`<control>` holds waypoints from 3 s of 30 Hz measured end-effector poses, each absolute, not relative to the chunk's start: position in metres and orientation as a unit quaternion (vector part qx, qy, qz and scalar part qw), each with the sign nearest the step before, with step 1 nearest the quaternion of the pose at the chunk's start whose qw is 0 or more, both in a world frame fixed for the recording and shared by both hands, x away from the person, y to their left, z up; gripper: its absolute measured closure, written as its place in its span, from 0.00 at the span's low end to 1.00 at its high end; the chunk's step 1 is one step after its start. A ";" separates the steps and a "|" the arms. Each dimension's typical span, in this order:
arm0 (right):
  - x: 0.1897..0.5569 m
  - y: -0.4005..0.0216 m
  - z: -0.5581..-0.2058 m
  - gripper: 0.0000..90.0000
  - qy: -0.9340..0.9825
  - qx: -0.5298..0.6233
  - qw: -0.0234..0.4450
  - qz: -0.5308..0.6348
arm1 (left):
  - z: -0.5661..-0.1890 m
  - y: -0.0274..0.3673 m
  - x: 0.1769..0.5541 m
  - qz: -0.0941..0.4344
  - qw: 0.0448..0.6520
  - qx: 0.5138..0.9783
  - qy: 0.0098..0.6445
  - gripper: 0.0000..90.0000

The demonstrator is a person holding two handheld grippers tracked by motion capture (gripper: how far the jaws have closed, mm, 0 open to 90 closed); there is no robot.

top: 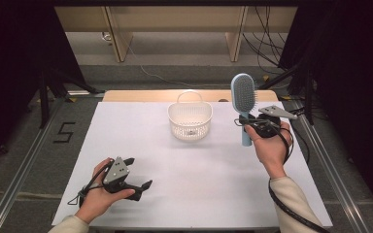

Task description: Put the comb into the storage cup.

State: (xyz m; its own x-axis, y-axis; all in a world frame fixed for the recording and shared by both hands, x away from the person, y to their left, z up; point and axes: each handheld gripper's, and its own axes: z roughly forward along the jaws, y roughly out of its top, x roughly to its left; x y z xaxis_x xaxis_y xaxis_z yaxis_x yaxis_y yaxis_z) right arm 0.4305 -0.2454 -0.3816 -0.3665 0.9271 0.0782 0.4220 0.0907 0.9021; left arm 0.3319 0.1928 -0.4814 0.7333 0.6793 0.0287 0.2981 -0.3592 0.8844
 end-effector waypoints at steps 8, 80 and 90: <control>0.432 -0.244 -0.381 0.79 0.686 0.491 0.274 0.463 | -0.481 0.193 0.332 0.199 0.477 0.799 0.306 0.01; 0.446 -0.229 -0.378 0.79 0.688 0.479 0.281 0.467 | -0.482 0.192 0.332 0.199 0.477 0.799 0.306 0.01; 0.448 -0.226 -0.378 0.79 0.689 0.478 0.280 0.468 | -0.482 0.192 0.332 0.199 0.477 0.800 0.306 0.01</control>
